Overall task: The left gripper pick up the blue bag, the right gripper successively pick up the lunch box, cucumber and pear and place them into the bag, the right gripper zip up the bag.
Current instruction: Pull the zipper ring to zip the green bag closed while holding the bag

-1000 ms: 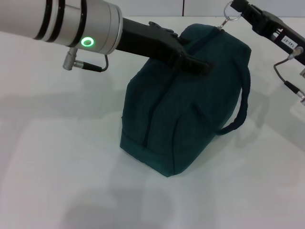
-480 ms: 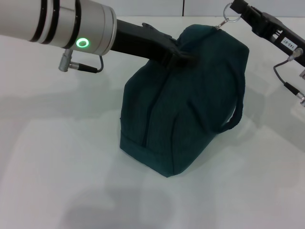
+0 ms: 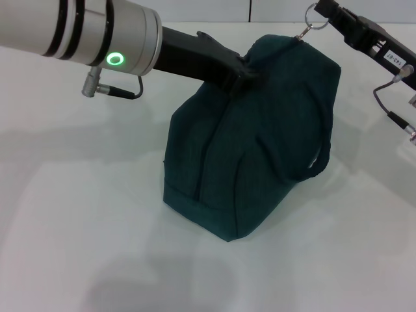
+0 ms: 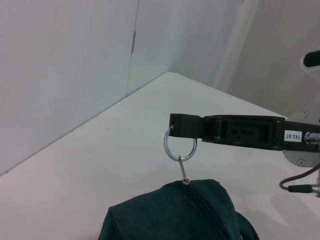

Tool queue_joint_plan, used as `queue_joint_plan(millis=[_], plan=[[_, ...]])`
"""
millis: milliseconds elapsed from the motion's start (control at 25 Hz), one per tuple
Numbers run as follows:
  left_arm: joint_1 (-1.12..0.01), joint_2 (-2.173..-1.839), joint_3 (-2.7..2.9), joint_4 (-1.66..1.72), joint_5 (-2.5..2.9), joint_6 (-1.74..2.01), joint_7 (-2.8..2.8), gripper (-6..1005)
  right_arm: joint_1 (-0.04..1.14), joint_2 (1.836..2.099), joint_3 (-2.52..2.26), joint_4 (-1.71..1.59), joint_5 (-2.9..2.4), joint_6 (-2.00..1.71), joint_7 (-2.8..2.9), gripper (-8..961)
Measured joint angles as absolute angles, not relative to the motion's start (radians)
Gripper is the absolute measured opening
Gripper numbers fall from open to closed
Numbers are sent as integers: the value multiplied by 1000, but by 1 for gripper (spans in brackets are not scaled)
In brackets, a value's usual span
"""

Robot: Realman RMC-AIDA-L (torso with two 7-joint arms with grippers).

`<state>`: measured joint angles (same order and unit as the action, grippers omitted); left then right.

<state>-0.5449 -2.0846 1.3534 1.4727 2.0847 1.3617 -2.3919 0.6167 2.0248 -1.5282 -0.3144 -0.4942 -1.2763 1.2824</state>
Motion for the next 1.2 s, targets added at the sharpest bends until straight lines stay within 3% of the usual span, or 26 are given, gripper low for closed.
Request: queue_joint_plan(millis=[600,1200], plan=[[-496,-2084,1313,1518,1936,1376,-2309,54,593,2016,-1522,-287,-484,-1136,1281,18],[-479,-2086,1274,1490,1861,1370,-2231,50,604,2021,-1531,-245,-489,-1081,1286,18]])
